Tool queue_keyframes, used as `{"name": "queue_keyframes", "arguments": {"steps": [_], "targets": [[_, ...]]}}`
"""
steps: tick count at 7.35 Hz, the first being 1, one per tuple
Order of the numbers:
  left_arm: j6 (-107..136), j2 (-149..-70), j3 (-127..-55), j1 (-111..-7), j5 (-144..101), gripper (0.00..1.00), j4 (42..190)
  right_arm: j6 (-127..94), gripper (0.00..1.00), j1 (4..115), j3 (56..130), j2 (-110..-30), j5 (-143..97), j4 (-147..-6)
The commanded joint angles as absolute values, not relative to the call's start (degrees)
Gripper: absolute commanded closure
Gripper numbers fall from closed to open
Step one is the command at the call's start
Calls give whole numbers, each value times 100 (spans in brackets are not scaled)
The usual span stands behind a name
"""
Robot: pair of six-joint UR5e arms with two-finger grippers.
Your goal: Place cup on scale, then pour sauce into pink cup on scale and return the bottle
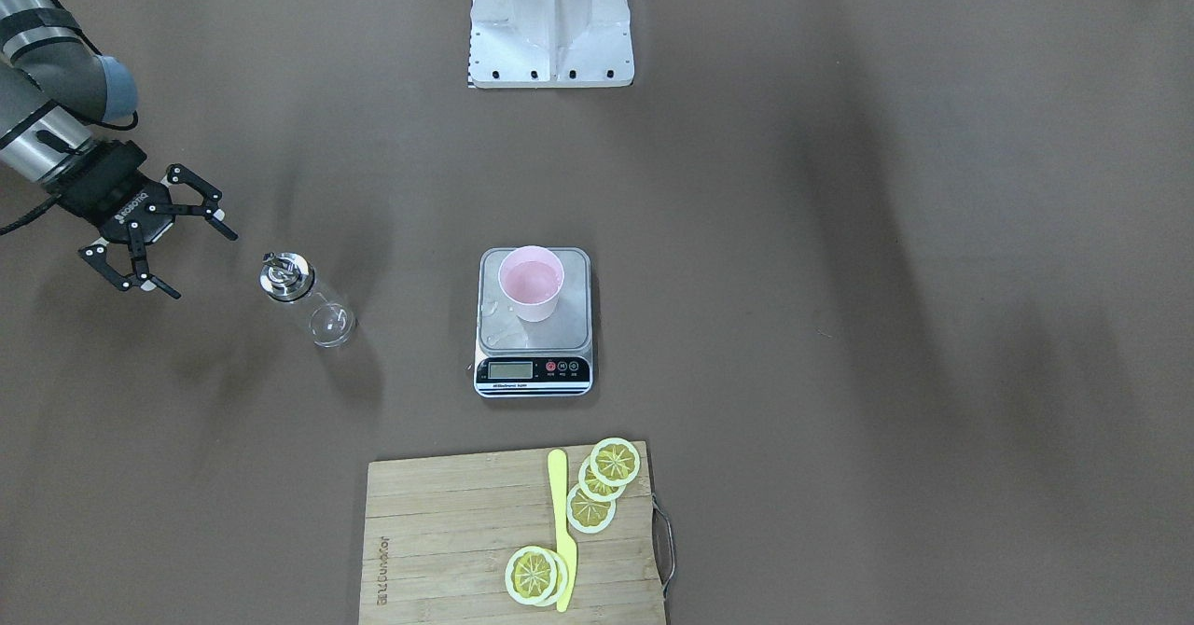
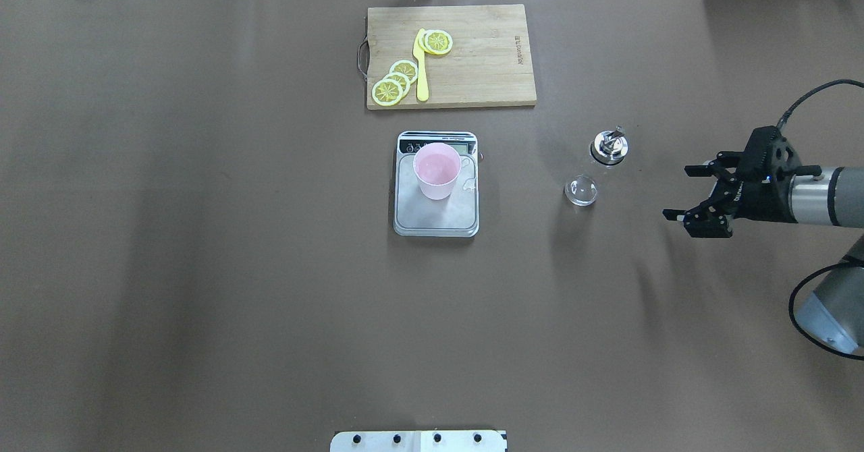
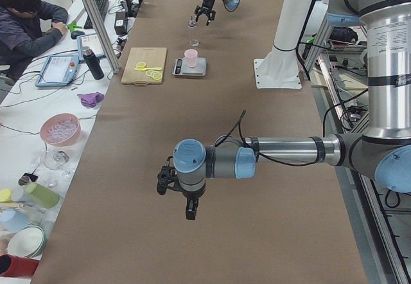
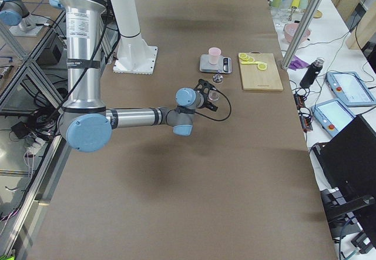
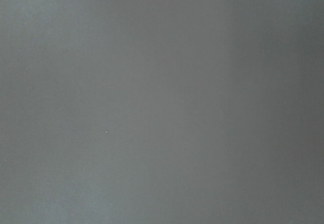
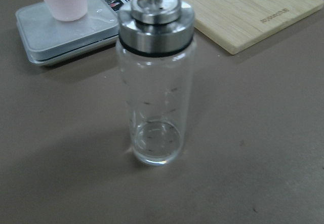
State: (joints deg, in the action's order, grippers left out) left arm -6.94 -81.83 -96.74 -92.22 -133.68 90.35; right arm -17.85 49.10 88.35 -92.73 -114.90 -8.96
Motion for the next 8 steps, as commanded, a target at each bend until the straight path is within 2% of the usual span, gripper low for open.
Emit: {"name": "queue_keyframes", "arguments": {"steps": [1, 5, 8], "targets": [[-694, -8183, -9677, -9228, -13368, 2, 9035, -1802, 0, 5674, 8598, -9631, -11487, -932], [-694, -8183, -9659, -9220, -13368, 2, 9035, -2364, 0, 7115, 7385, -9642, -11592, -1271], [-703, -8183, -9659, -9228, -13368, 2, 9035, -2382, 0, 7980, 7444, -9607, -11962, -2562]]}}
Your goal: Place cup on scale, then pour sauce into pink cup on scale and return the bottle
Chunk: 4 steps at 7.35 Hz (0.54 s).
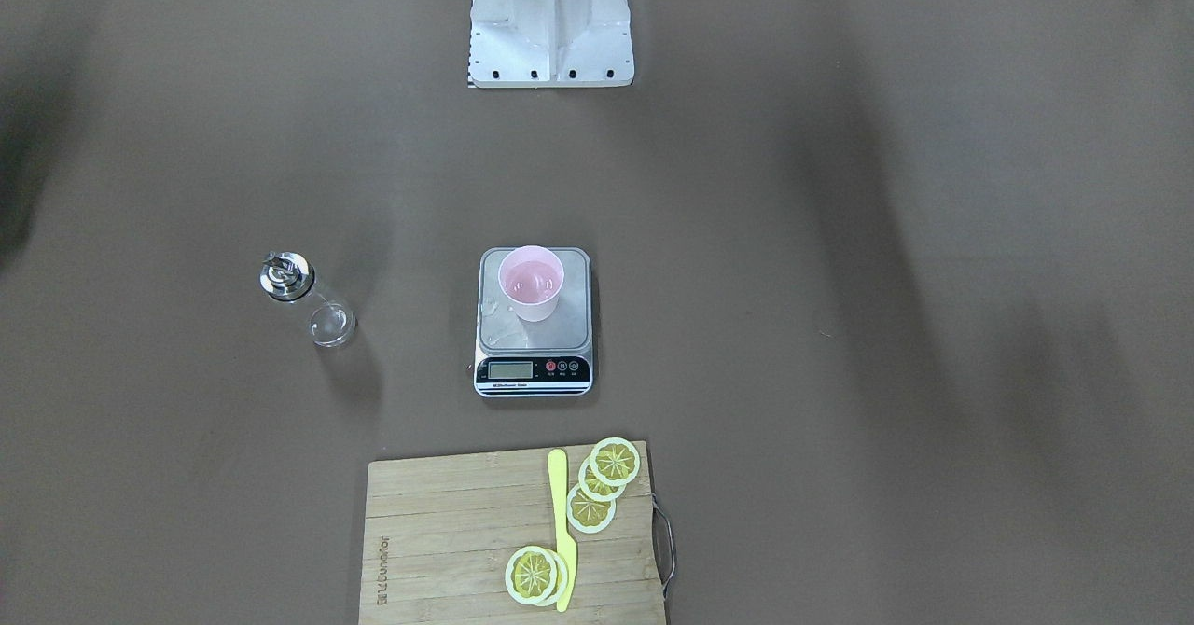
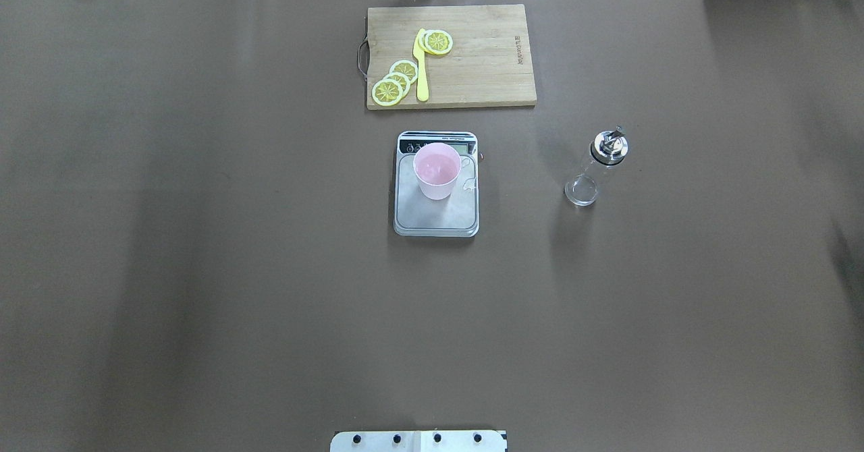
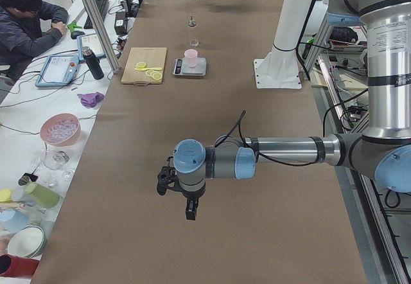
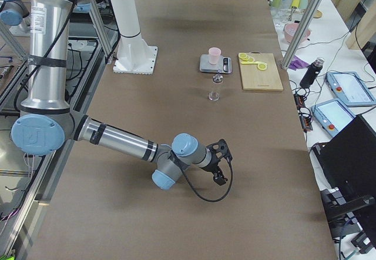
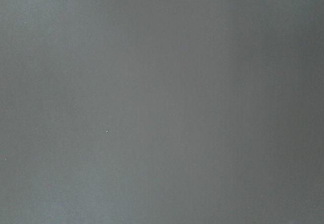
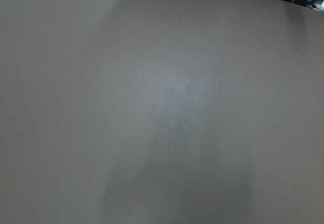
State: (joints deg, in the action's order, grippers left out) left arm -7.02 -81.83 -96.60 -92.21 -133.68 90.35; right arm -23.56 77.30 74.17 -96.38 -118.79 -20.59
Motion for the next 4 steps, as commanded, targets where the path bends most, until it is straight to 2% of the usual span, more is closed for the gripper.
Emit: {"name": "queue_keyframes", "arguments": {"steps": [1, 4], "targets": [[-694, -8183, -9677, -9220, -13368, 2, 9026, -2382, 0, 8015, 7671, -9511, -12084, -3132], [-694, -8183, -9677, -9220, -13368, 2, 9026, -2356, 0, 8033, 8995, -9142, -12365, -5966]]}}
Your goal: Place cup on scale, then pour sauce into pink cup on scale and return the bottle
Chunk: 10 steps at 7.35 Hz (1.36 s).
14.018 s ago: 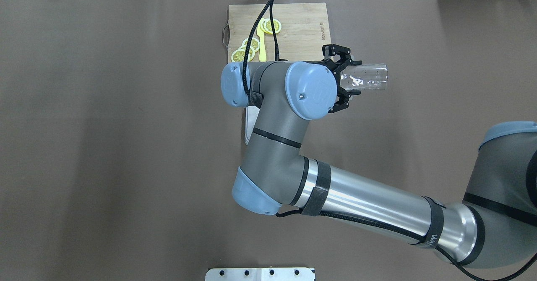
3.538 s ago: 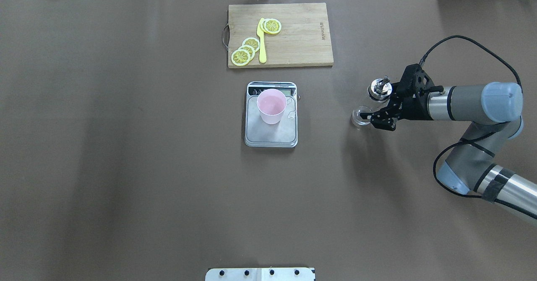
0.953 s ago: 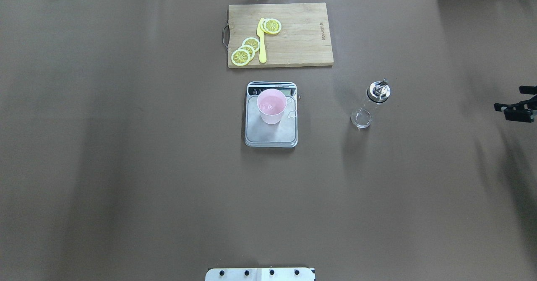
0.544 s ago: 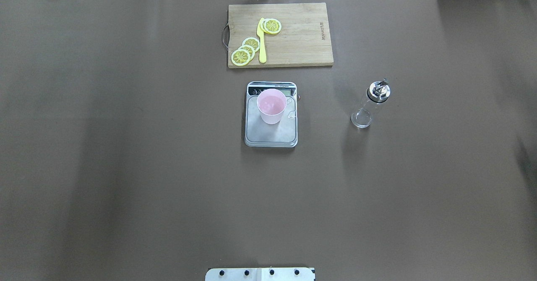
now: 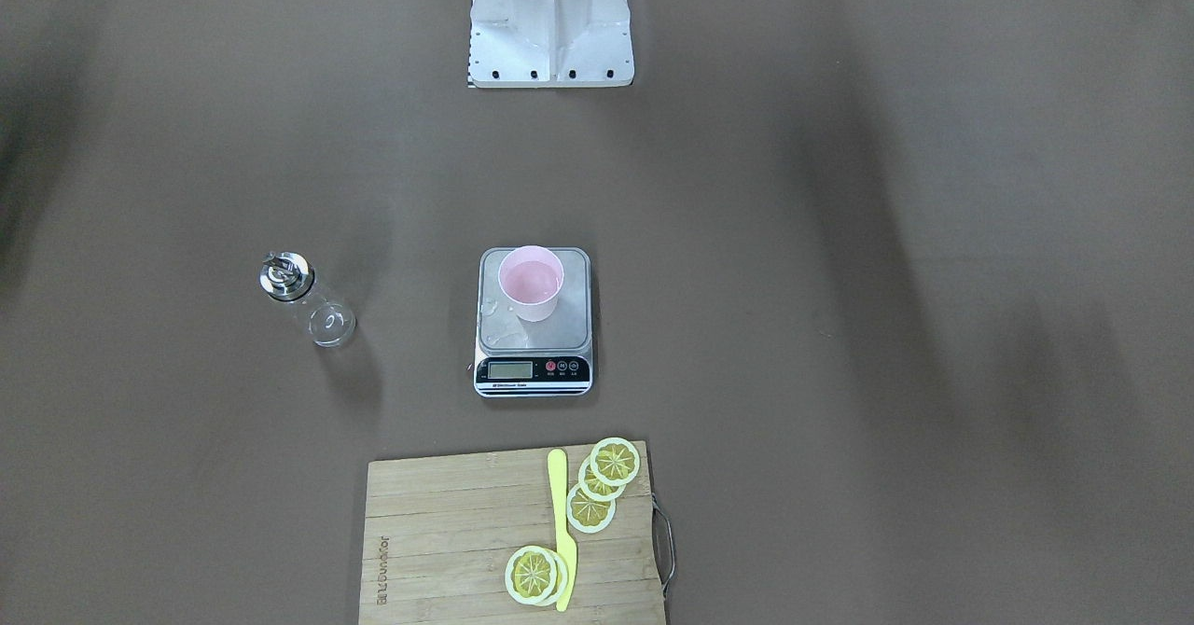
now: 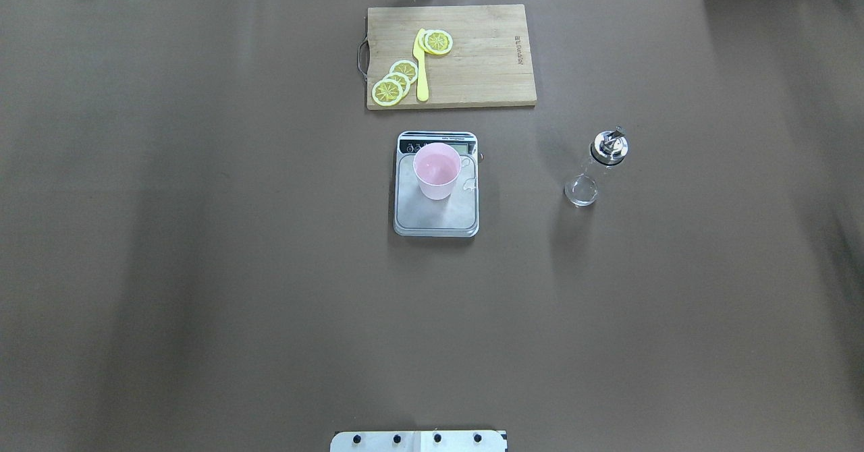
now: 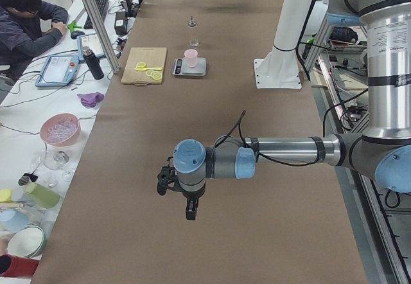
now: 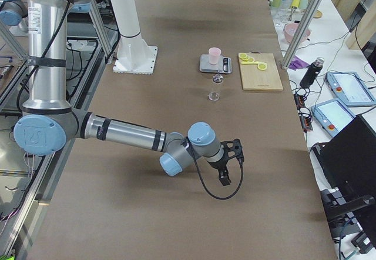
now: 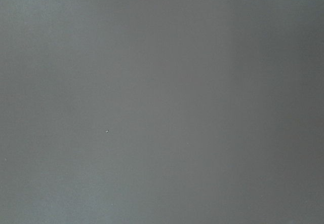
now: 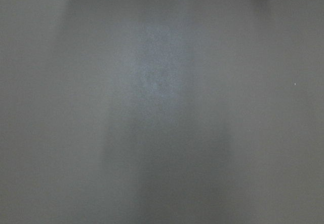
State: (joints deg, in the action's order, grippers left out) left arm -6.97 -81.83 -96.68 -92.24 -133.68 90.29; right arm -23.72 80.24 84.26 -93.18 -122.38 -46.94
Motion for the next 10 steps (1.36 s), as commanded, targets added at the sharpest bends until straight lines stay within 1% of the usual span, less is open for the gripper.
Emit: {"name": "queue_keyframes", "arguments": {"steps": [1, 3, 4, 6, 7, 10], "targets": [[-694, -8183, -9668, -9220, -13368, 2, 9018, -2312, 0, 8033, 9244, -8993, -12471, -6646], [-694, -8183, -9598, -9220, -13368, 2, 9018, -1928, 0, 8042, 9272, -8764, -12935, -7860], [-694, -8183, -9554, -9220, -13368, 2, 9026, -1359, 0, 8155, 9272, -8780, -13016, -8293], [-686, -8183, -9545, -9220, -13377, 2, 9018, -1081, 0, 8410, 9299, -8981, -13034, -8988], [-668, -8183, -9554, -9211, -13368, 2, 9009, -1081, 0, 8463, 9308, -9296, -12999, -8939], [-650, -8253, -9554, -9211, -13368, 2, 9009, -1143, 0, 8464, 9430, -9360, -12938, -8895]]}}
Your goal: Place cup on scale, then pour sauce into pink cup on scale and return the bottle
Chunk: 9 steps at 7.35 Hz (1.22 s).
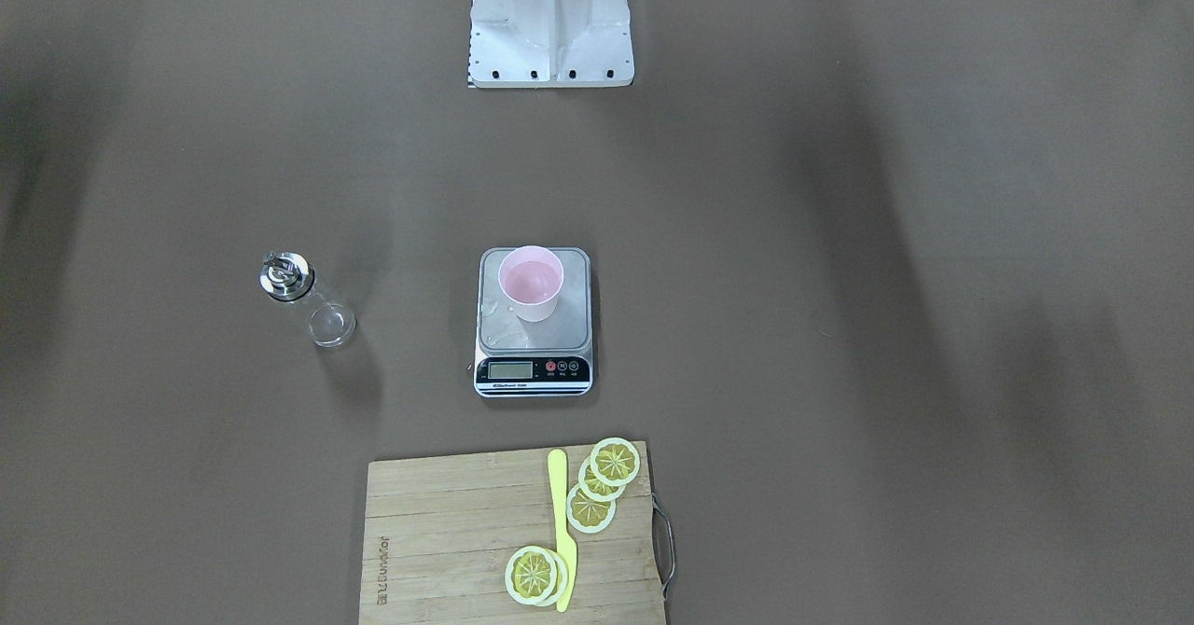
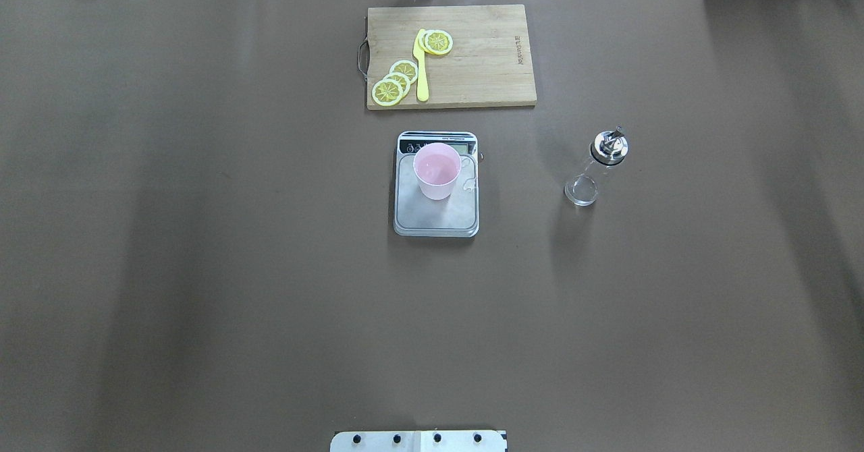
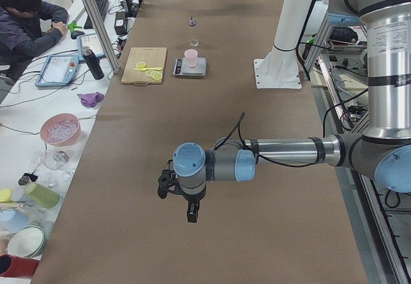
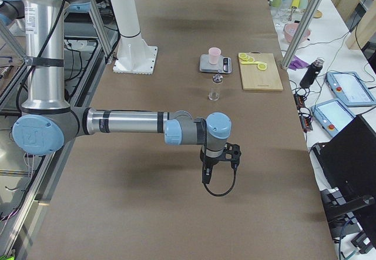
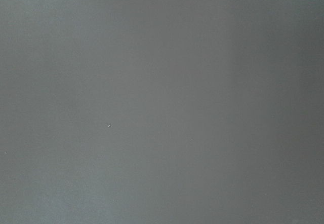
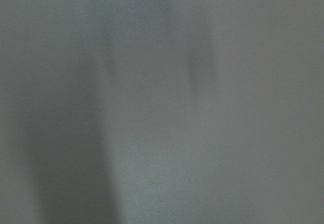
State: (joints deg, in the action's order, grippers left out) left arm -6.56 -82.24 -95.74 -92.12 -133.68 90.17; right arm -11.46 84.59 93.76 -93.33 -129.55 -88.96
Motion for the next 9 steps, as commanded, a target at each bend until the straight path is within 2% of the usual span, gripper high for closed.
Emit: {"name": "queue_keyframes", "arguments": {"steps": [1, 9], "targets": [[-659, -8262, -9562, -9211, -13359, 2, 9000, -1143, 0, 8473, 9500, -9369, -12964, -8895], [-686, -8200, -9466, -9185, -13342, 2, 9000, -1134, 0, 8473, 10019, -9677, -12929, -8877]]}}
